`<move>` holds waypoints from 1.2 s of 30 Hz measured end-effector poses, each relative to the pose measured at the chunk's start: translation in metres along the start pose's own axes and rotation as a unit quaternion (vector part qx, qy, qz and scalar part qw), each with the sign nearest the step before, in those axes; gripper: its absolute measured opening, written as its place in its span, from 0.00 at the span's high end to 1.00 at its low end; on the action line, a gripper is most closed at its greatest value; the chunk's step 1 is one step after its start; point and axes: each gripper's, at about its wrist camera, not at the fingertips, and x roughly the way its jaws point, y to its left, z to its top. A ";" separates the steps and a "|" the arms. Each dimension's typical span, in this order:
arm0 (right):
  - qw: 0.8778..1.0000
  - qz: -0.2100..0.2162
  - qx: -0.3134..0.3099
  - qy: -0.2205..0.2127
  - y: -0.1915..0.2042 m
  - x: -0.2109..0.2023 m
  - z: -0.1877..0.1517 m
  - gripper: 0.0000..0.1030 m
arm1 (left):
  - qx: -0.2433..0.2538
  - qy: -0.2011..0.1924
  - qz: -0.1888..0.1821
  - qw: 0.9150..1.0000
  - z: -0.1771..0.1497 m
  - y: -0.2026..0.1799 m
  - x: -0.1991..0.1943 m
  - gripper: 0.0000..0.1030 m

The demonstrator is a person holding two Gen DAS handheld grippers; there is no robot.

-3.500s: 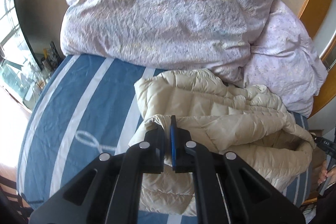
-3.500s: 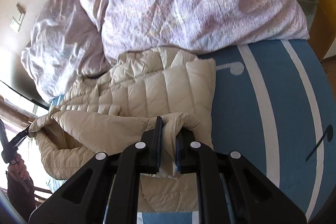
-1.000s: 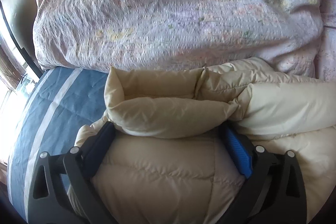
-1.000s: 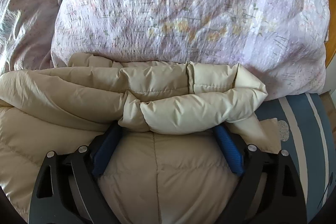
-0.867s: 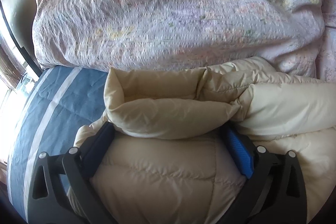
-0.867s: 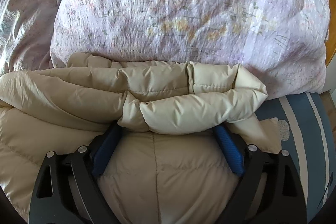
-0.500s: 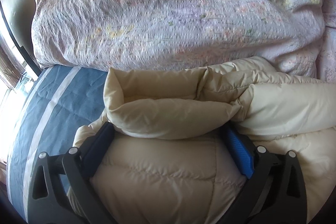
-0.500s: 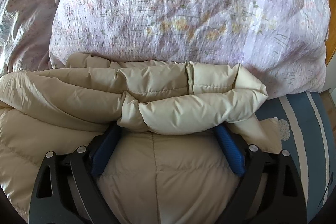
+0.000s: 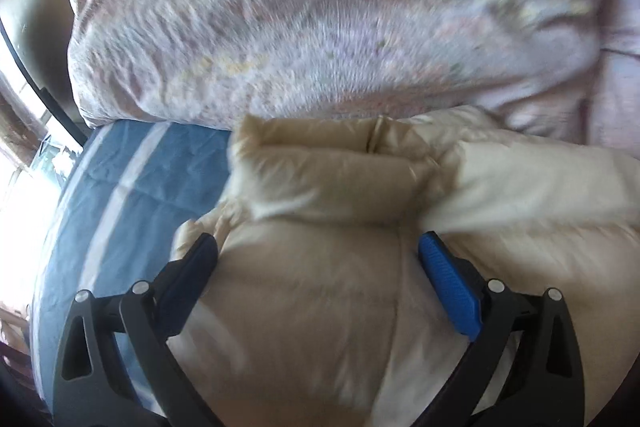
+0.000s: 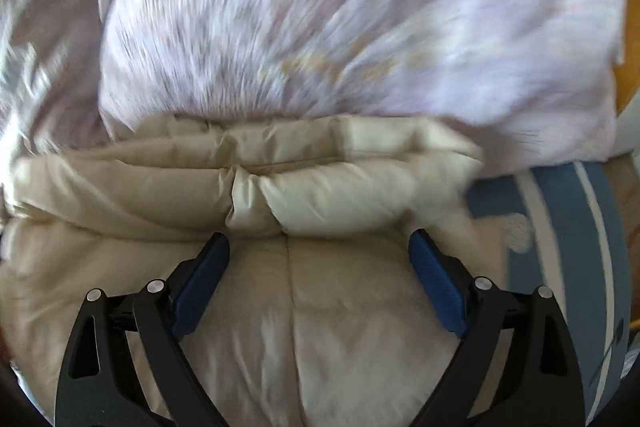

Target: Fold large clothes

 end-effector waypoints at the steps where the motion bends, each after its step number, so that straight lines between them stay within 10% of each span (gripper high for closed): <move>1: 1.000 0.002 0.012 -0.006 -0.009 -0.014 -0.001 0.10 | 0.003 -0.003 -0.003 1.000 -0.002 0.004 -0.010 0.03; 16: 0.965 0.102 0.204 0.128 -0.117 -0.041 -0.095 0.10 | -0.065 0.078 -0.057 0.993 -0.093 0.088 -0.054 0.04; 23: 0.948 0.137 0.252 0.141 -0.118 -0.033 -0.119 0.12 | -0.140 0.113 -0.114 0.977 -0.122 0.092 -0.044 0.26; 29: 0.929 0.181 0.295 0.131 -0.112 -0.037 -0.136 0.66 | -0.208 0.100 -0.143 0.962 -0.127 0.097 -0.044 0.61; 36: 0.932 0.207 0.279 0.106 -0.100 -0.069 -0.146 0.80 | -0.199 0.060 -0.137 0.969 -0.124 0.096 -0.081 0.85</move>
